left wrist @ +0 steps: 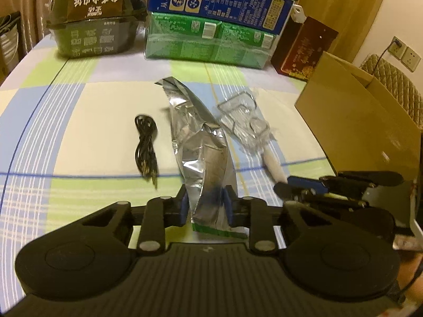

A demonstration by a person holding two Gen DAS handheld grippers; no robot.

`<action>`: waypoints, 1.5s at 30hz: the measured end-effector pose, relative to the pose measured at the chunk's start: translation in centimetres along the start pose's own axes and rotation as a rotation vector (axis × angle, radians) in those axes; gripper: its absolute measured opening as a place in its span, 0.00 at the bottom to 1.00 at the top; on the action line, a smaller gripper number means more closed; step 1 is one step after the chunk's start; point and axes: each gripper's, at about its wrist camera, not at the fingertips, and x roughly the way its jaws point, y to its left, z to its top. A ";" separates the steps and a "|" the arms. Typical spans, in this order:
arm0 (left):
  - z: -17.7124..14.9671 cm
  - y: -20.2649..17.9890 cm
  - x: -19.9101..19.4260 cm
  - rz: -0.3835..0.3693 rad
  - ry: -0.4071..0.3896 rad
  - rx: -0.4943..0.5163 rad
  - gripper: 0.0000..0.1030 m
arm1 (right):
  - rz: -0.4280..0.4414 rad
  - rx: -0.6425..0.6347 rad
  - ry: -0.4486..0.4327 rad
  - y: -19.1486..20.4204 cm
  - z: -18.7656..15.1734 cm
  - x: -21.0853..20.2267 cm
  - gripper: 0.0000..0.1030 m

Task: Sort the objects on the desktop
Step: 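Grasp the silver foil bag with the left tool while the right tool grasps the wooden spoon, then lift the foil bag with the left tool while the right tool lifts the spoon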

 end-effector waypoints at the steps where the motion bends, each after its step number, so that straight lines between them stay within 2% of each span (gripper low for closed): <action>1: -0.3 0.0 -0.4 -0.004 0.012 0.003 0.20 | 0.005 -0.004 0.005 0.2 -0.2 -0.3 0.00; 9: -4.1 -0.9 -4.5 -0.016 0.088 0.057 0.20 | 0.064 -0.012 0.032 2.3 -2.2 -4.1 0.00; 13: -6.1 -1.0 -7.1 0.014 0.085 0.082 0.21 | 0.097 -0.054 0.014 3.3 -3.1 -5.6 0.04; 14: -6.5 -1.0 -7.7 0.025 0.080 0.079 0.24 | 0.094 -0.060 0.011 3.3 -3.3 -5.9 0.13; 15: -6.7 -0.9 -8.1 0.039 0.074 0.077 0.27 | 0.089 -0.055 0.007 3.2 -3.5 -6.2 0.31; 17: -7.0 -0.6 -9.2 0.055 0.047 0.064 0.41 | 0.096 -0.025 -0.002 2.7 -3.5 -6.2 0.48; 19: -7.0 -0.2 -10.0 0.057 0.011 0.036 0.48 | 0.104 0.000 0.001 2.3 -3.5 -5.9 0.48; 24: -6.3 0.3 -9.8 0.090 -0.036 0.022 0.50 | 0.123 -0.029 0.000 2.6 -3.1 -5.1 0.48; 29: -5.8 0.1 -9.0 0.095 -0.045 0.031 0.59 | 0.126 -0.136 -0.008 4.3 -3.4 -4.1 0.48; 38: -5.4 0.3 -7.2 0.105 -0.043 0.030 0.64 | 0.123 -0.122 -0.002 4.4 -3.3 -2.1 0.47; 40: -5.3 0.3 -7.0 0.108 -0.042 0.026 0.65 | 0.120 -0.124 -0.005 4.5 -3.3 -2.0 0.44; 42: -5.2 0.2 -6.8 0.106 -0.040 0.031 0.66 | 0.115 -0.121 -0.006 4.4 -3.2 -1.9 0.32; 43: -5.1 0.2 -6.7 0.102 -0.040 0.032 0.66 | 0.111 -0.116 -0.004 4.4 -3.1 -1.9 0.29; 45: -5.1 0.2 -6.4 0.090 -0.036 0.024 0.66 | 0.112 -0.098 0.006 4.2 -2.8 -1.9 0.29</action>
